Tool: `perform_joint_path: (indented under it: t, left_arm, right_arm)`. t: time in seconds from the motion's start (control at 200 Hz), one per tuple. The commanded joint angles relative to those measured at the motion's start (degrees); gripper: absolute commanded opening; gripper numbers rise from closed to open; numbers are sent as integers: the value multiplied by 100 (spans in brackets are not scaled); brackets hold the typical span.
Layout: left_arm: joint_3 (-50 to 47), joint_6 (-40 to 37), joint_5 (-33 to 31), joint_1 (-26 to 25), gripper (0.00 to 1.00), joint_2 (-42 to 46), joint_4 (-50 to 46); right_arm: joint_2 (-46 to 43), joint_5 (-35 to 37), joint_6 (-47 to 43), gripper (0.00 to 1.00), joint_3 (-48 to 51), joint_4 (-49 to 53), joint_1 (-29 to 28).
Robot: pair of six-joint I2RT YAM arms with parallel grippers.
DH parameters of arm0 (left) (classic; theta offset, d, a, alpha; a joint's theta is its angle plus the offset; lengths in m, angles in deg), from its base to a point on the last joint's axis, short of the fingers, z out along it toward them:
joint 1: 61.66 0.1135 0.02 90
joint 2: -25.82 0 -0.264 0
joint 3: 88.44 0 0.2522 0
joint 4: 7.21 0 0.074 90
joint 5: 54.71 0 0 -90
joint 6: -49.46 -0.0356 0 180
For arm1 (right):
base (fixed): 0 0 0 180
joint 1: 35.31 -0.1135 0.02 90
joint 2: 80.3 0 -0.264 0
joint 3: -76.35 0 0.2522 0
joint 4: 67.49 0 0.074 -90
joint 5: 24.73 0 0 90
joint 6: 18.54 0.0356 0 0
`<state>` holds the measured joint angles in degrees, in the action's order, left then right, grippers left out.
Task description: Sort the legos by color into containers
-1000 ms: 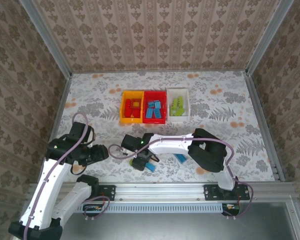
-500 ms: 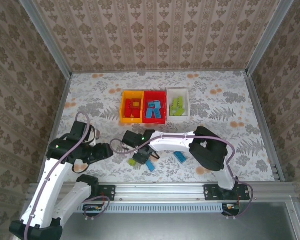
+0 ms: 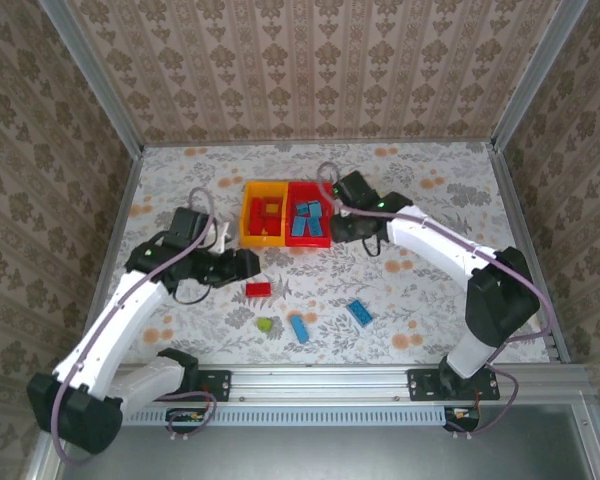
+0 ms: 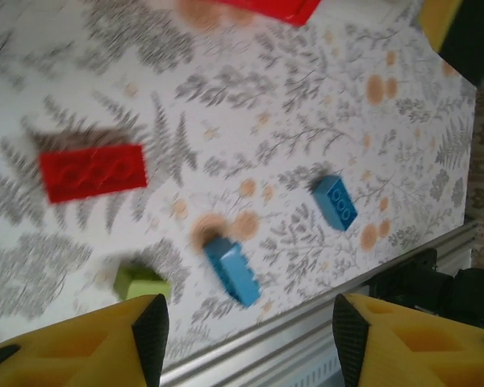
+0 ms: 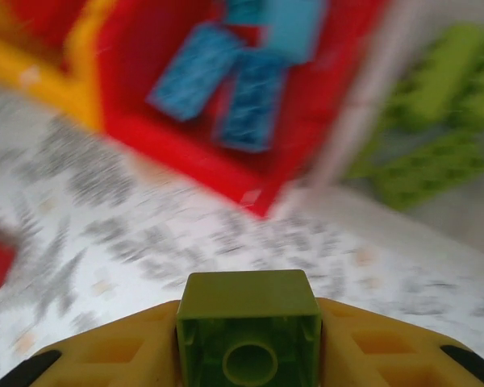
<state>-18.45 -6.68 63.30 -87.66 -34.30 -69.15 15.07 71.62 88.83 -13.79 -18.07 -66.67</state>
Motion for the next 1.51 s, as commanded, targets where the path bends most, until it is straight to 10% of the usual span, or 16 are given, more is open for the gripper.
perform_joint_path:
  t: [0.0, 0.41, 0.93, 1.33, 1.5]
  left_arm:
    - [556, 61, -147, -441, 59, -457, 815]
    - [1558, -179, -938, -1314, 60, -1746, 1099]
    - [1346, -473, -1840, -1304, 62, -1542, -69]
    - [-263, 3777, -2211, -520, 69, -1230, -300]
    - [-491, 5342, -2275, -579, 75, -1551, 182]
  right_arm:
    - [419, 121, 720, 42, -241, 293, 327]
    - [1704, -161, 1518, 53, -982, 382, 813]
    - [187, -90, 1586, 58, -644, 257, 468]
    - [-2406, -1482, -826, 81, 2739, -3585, -1423]
    - [-2941, -1939, -1460, 89, 3245, -3655, -1579]
